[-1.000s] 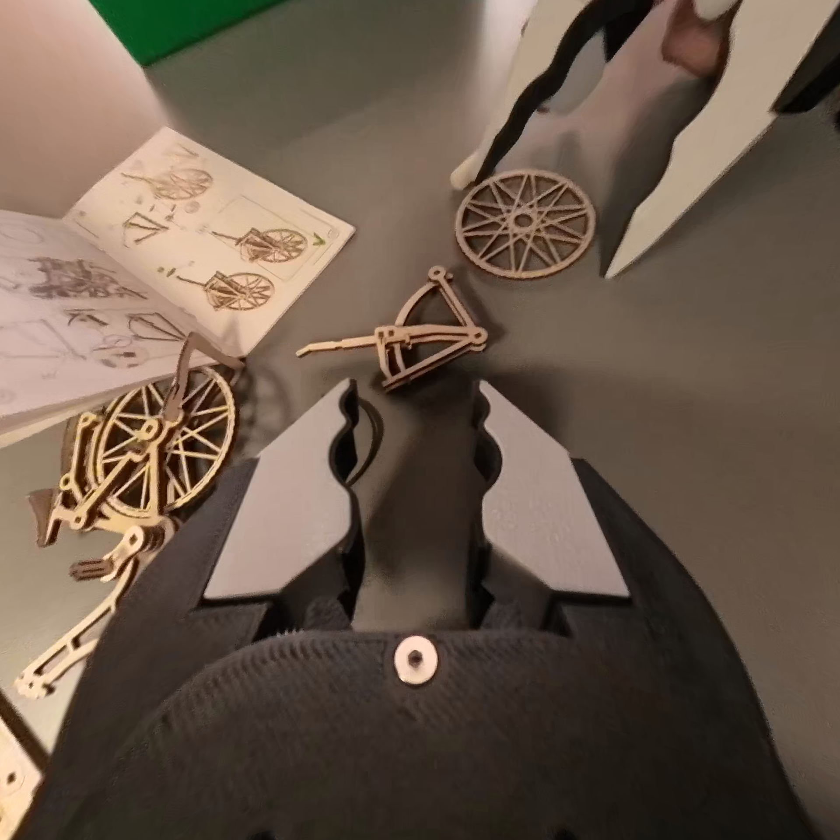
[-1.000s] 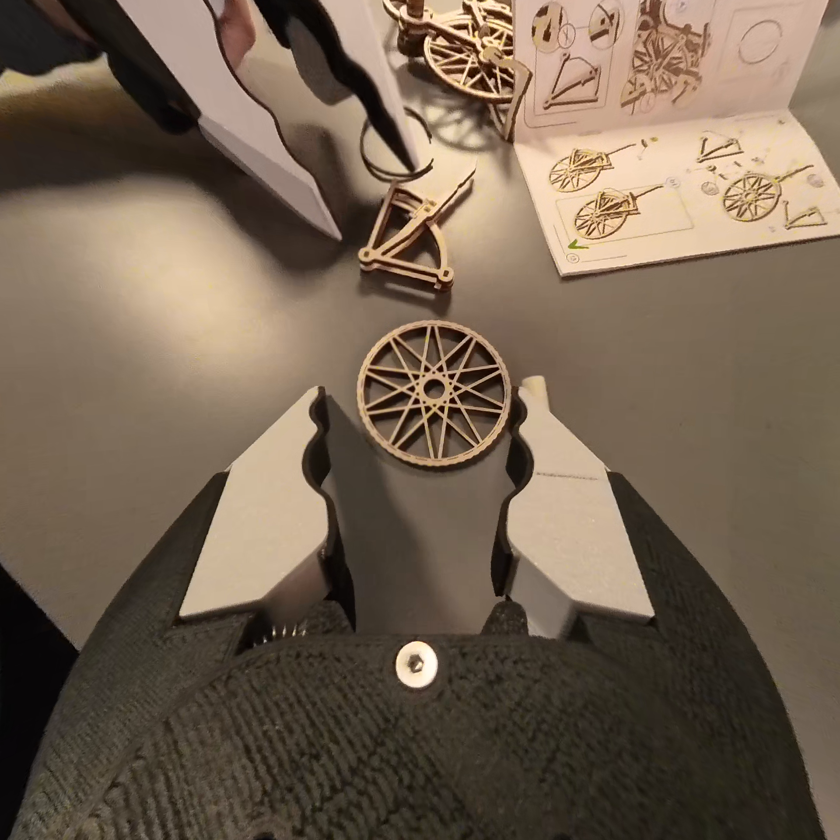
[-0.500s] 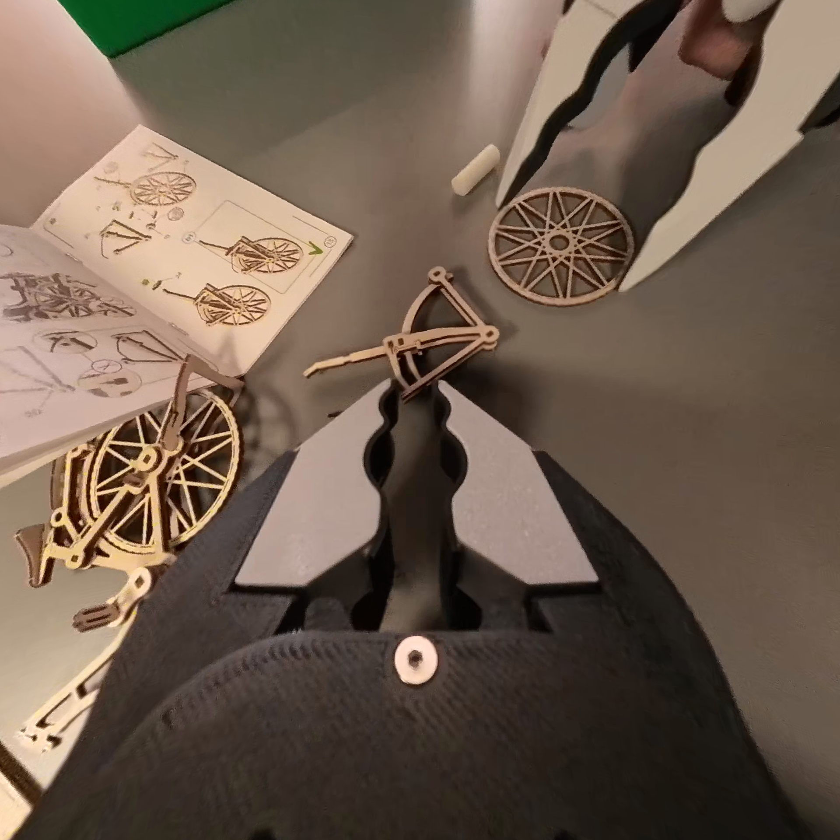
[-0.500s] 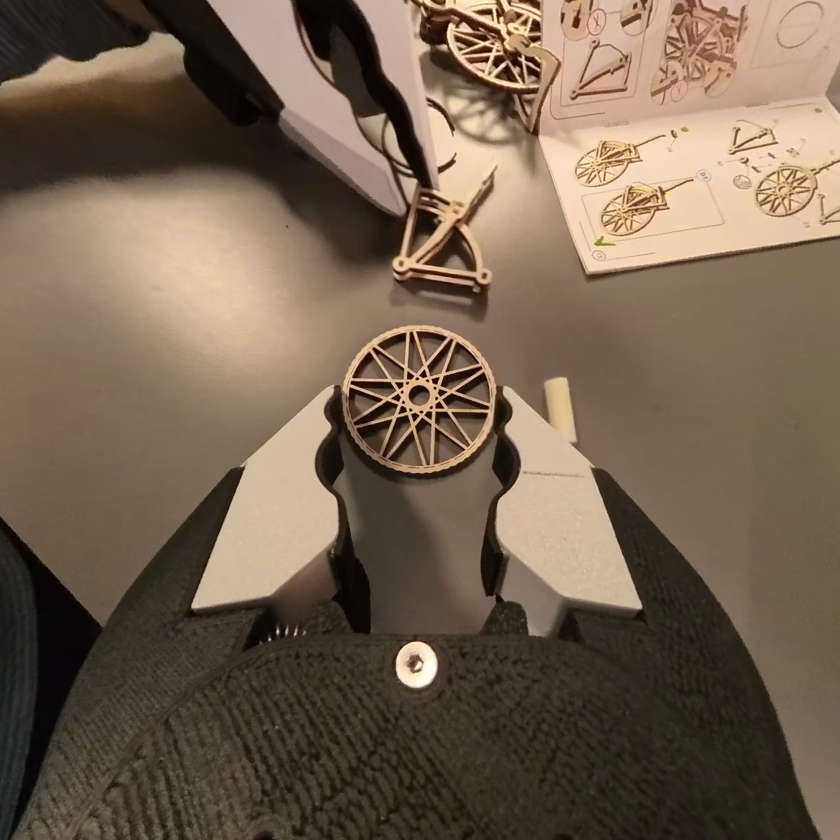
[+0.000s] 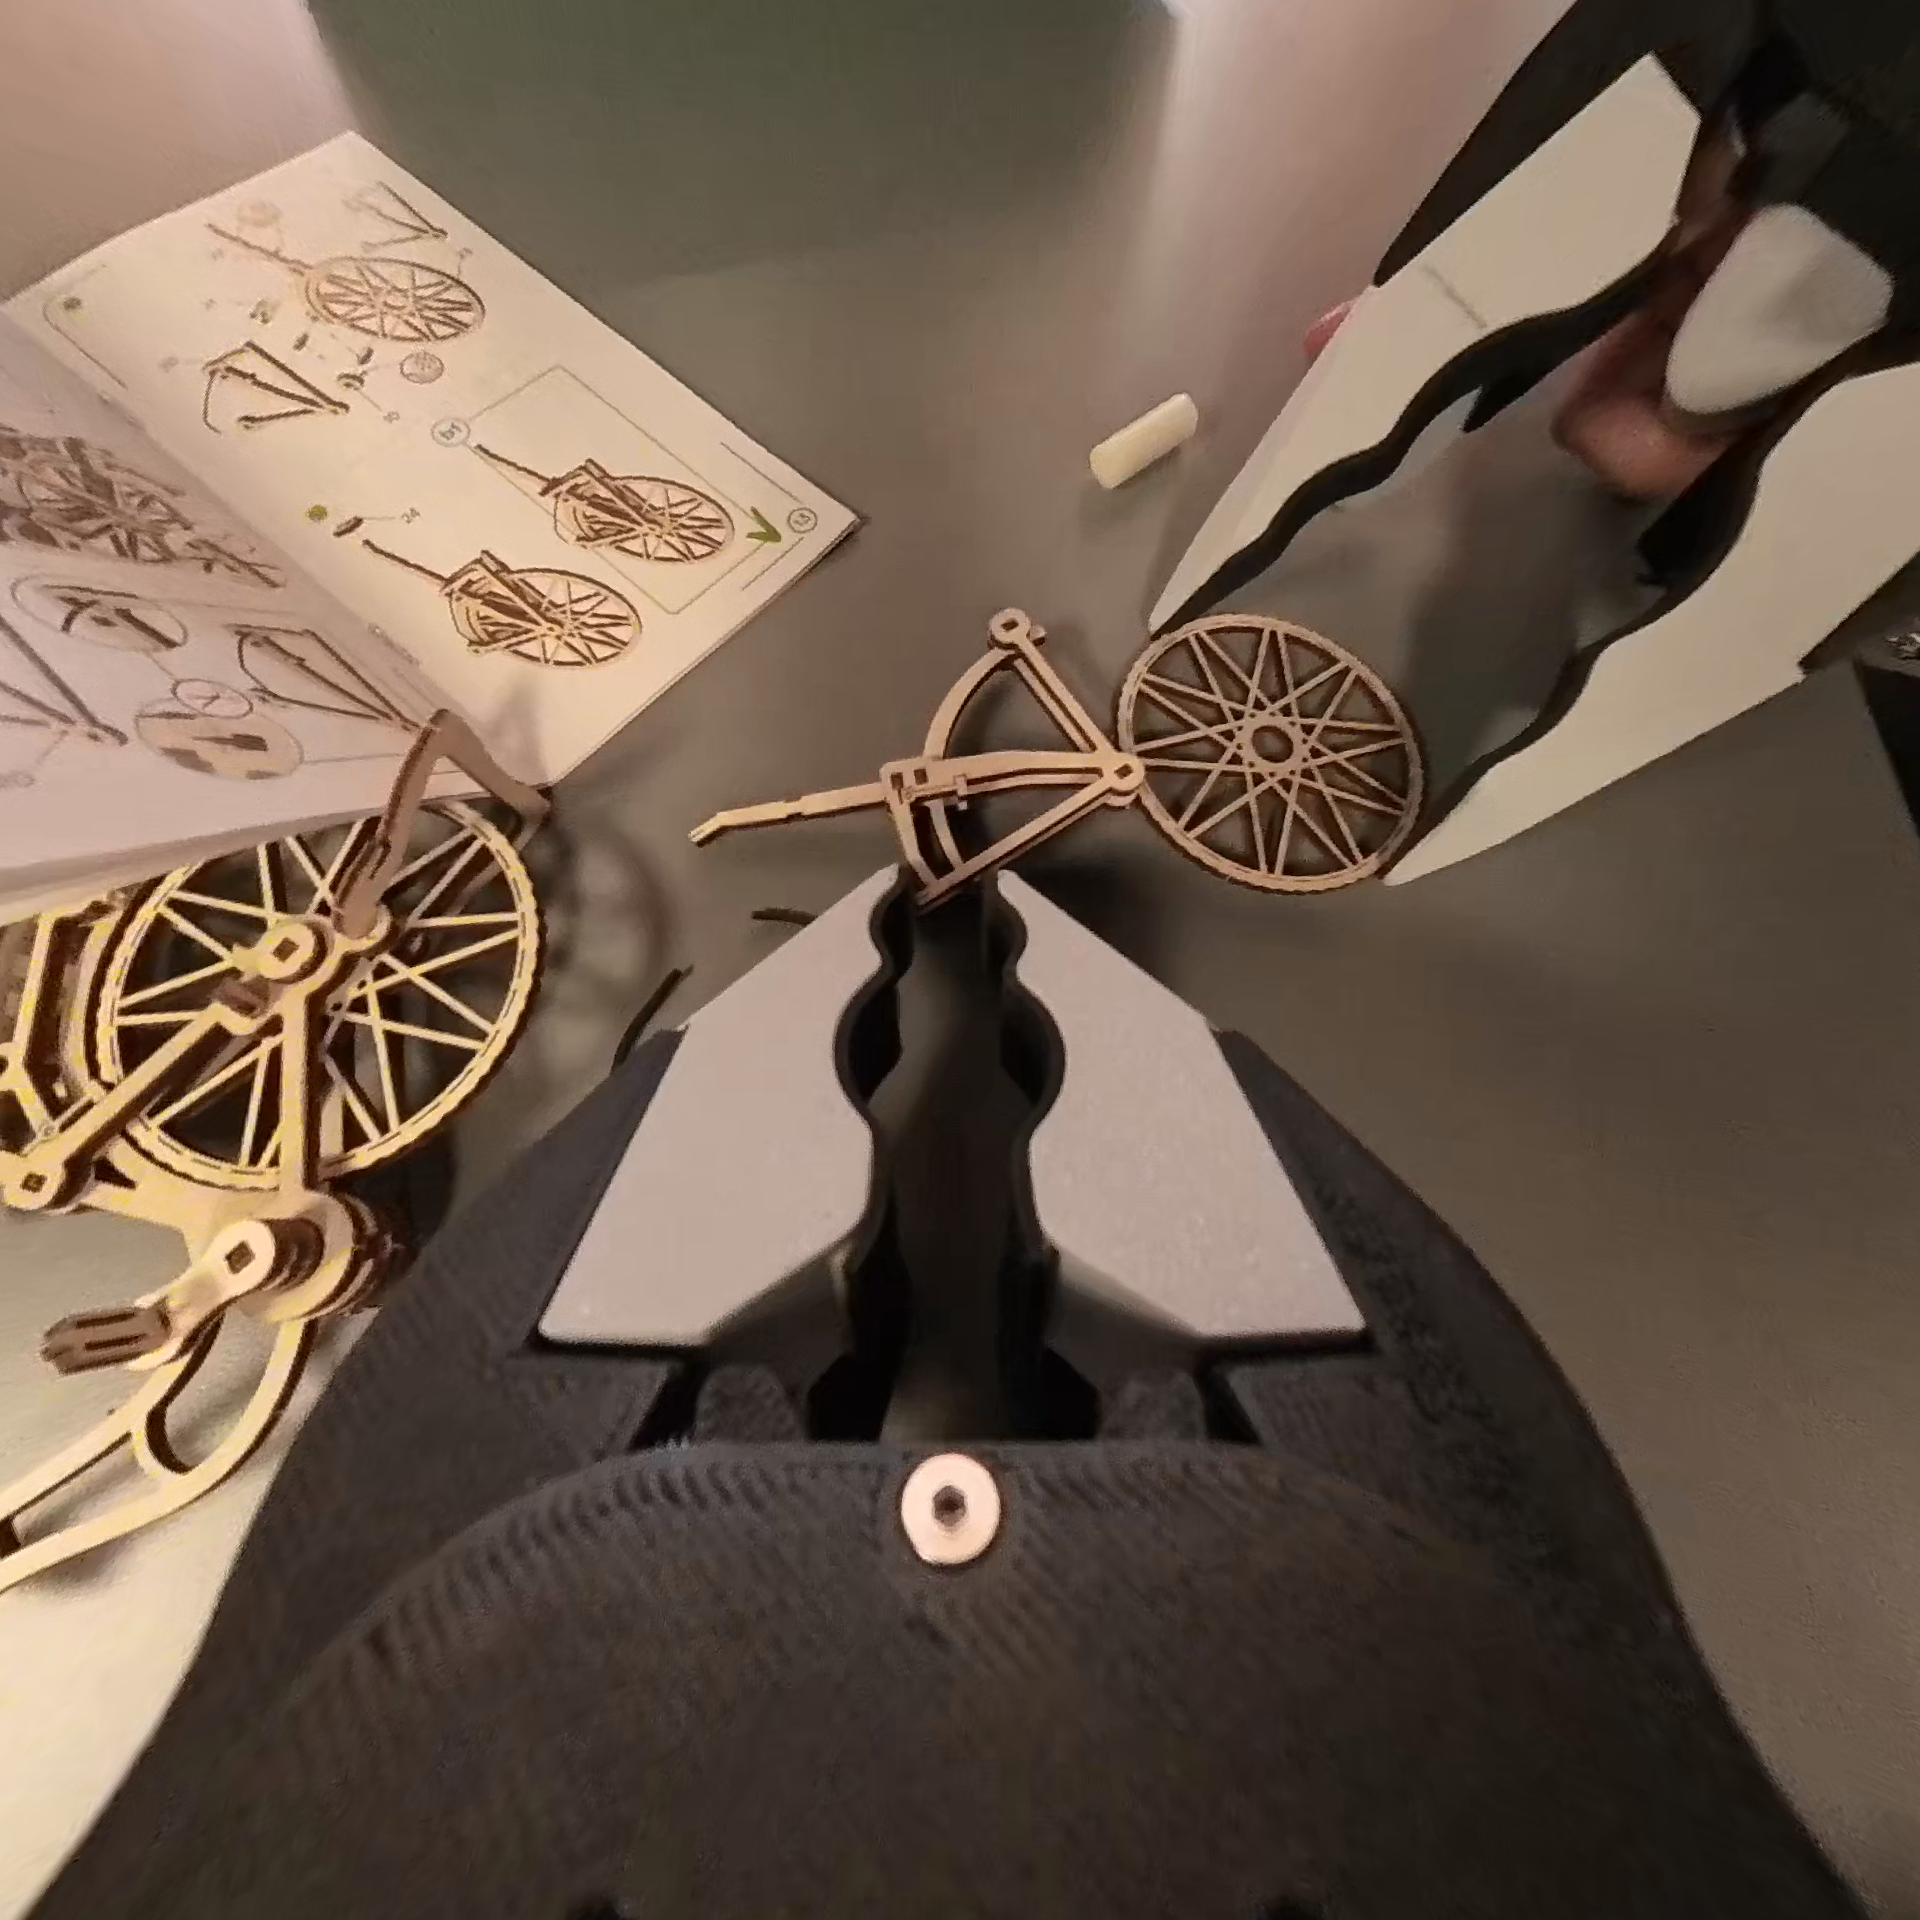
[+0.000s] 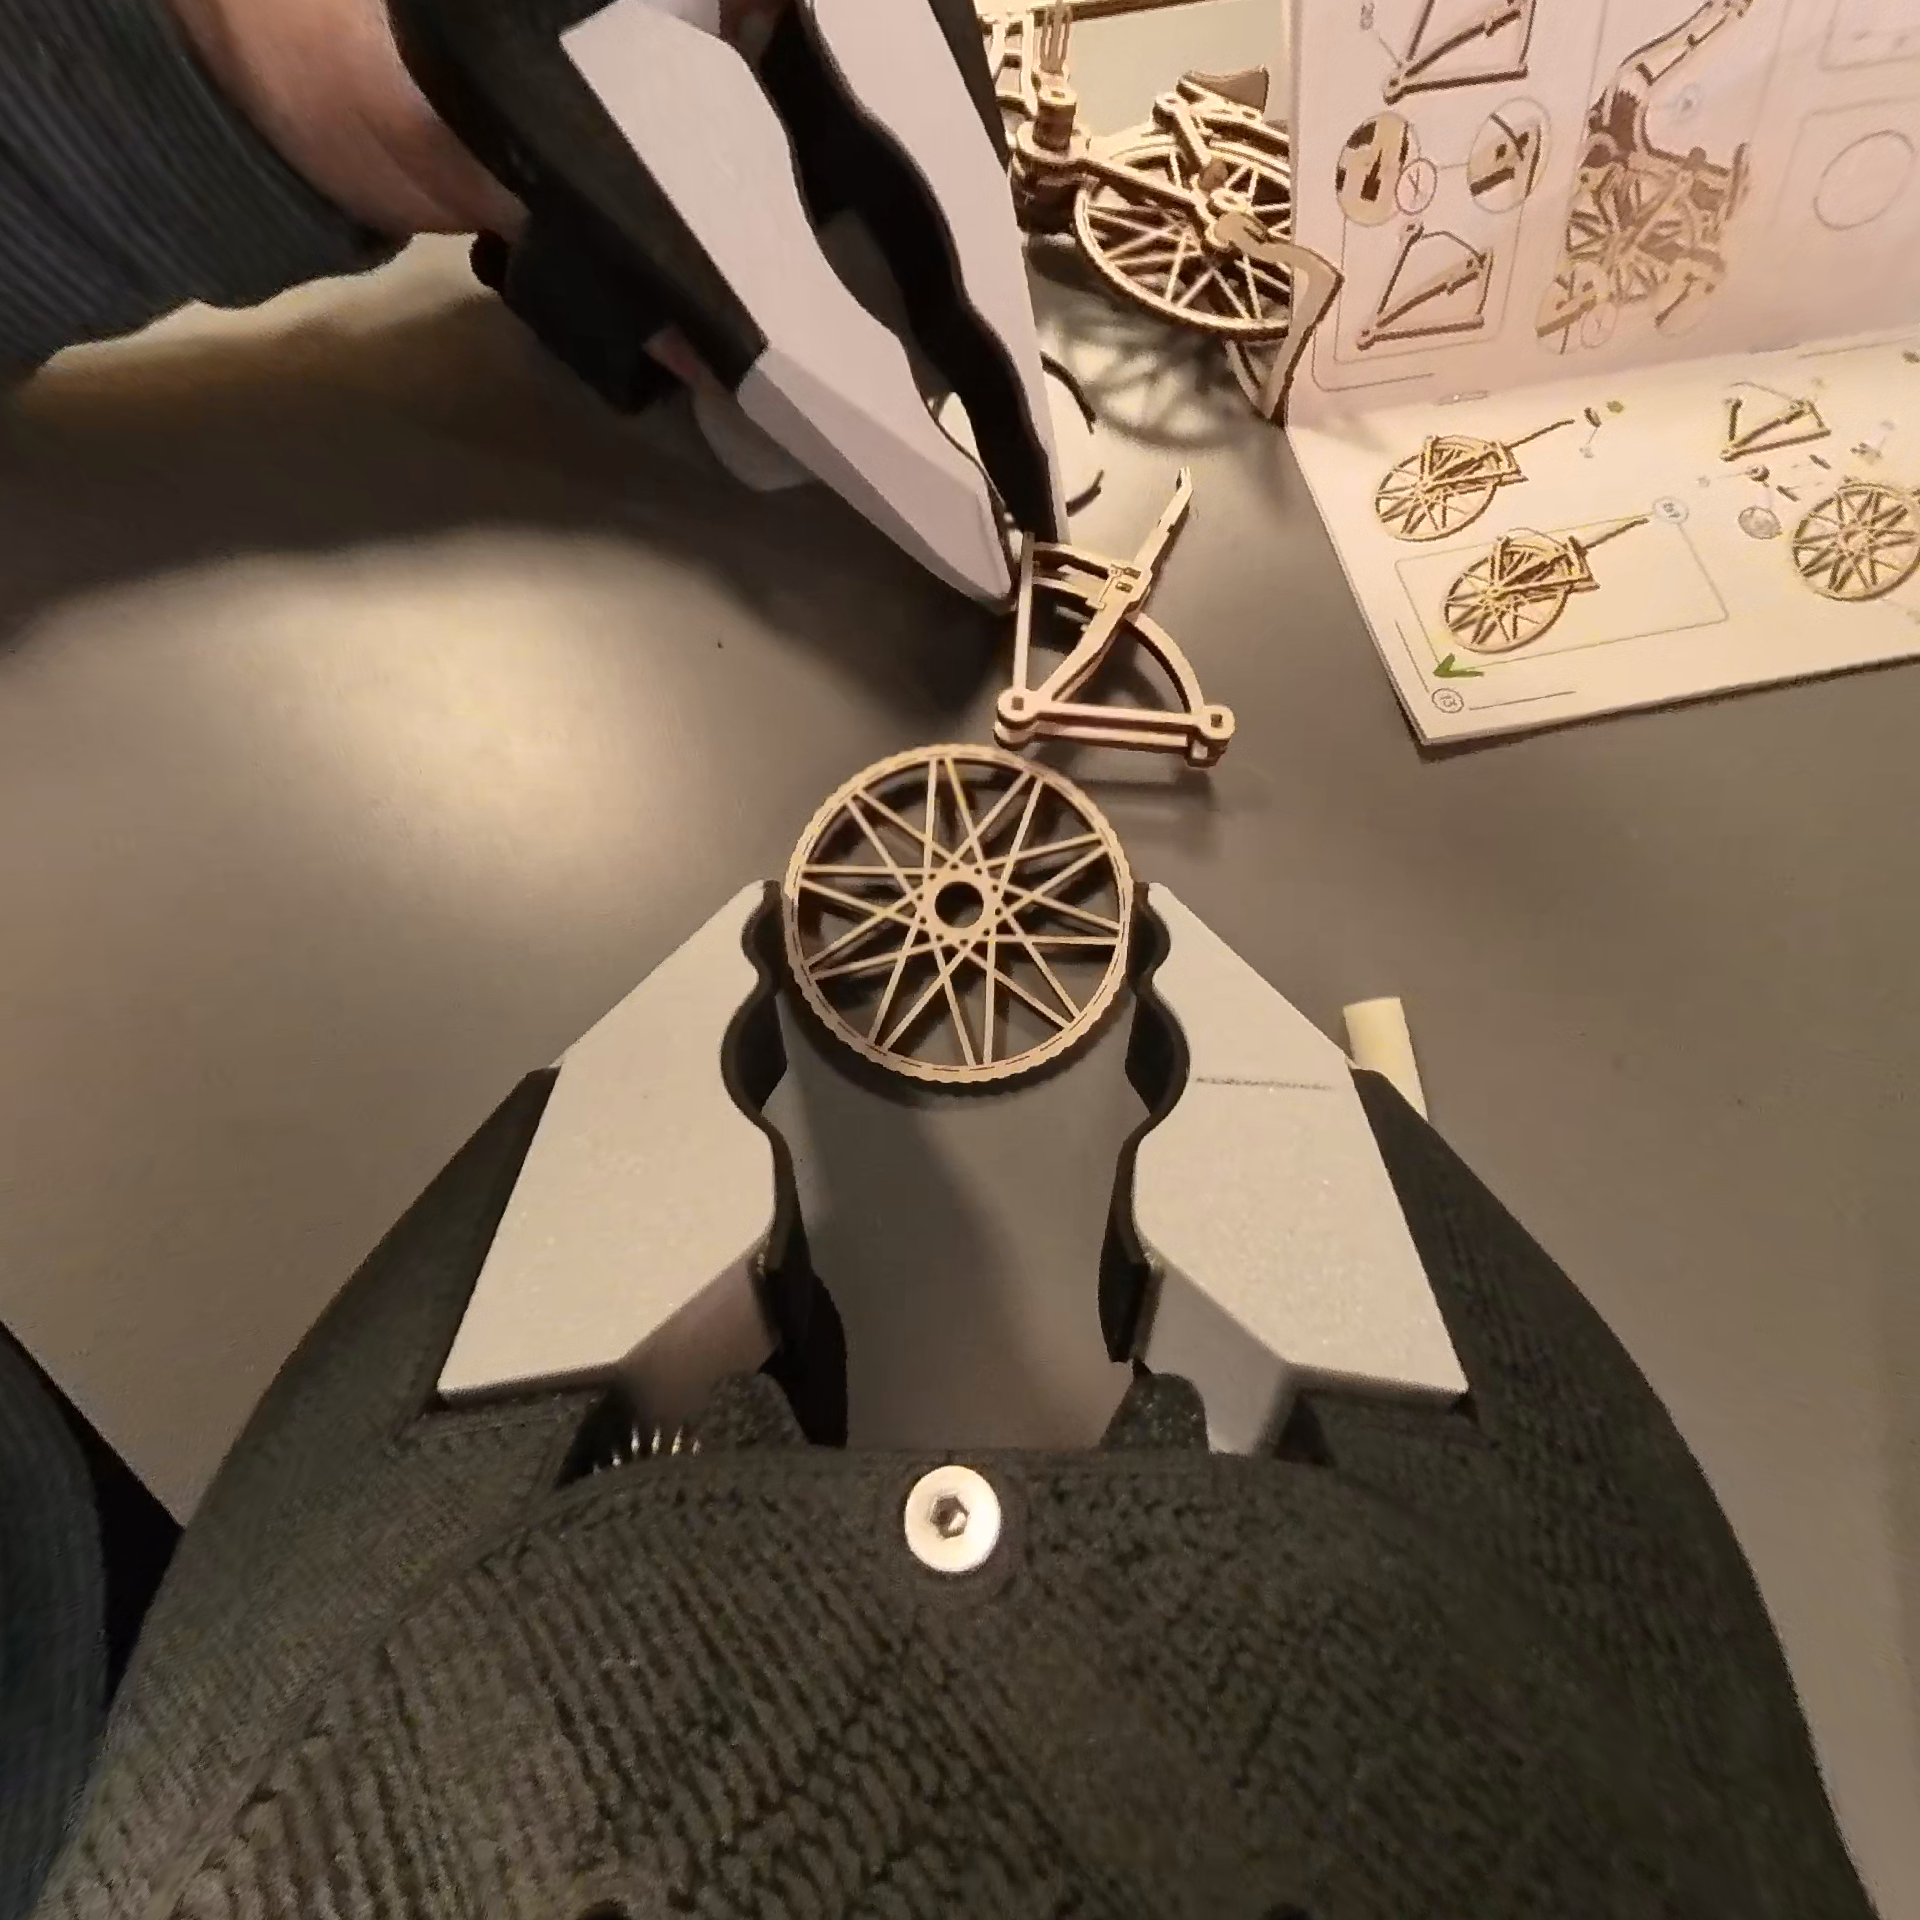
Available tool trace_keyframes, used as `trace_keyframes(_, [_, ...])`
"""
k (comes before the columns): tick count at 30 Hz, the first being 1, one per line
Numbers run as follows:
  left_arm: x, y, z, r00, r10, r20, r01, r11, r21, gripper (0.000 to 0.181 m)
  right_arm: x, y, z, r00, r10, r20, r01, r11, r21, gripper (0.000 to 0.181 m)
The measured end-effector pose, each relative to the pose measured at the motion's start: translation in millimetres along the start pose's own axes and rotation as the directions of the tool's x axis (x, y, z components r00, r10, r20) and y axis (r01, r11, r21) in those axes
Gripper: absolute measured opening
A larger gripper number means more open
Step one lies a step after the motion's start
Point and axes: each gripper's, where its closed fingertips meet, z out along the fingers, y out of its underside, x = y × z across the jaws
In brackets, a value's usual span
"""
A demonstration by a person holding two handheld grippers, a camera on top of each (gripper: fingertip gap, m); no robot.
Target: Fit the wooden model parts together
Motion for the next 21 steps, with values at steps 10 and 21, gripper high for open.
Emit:
trace_keyframes(10, [-1, 0, -1, 1.0, -0.002, 0.006, 0.002, 1.0, 0.002, 0.011, 1, -1, 0, 1.0, 0.002, -0.008, -0.002, 1.0, 0.004, 0.064])
trace_keyframes(21, [0, 0, 0, 0.998, 0.052, 0.043, -0.052, 0.999, -0.003, 0.012, 19, 6, -7, 0.996, 0.002, -0.088, -0.005, 1.0, -0.029, 0.079])
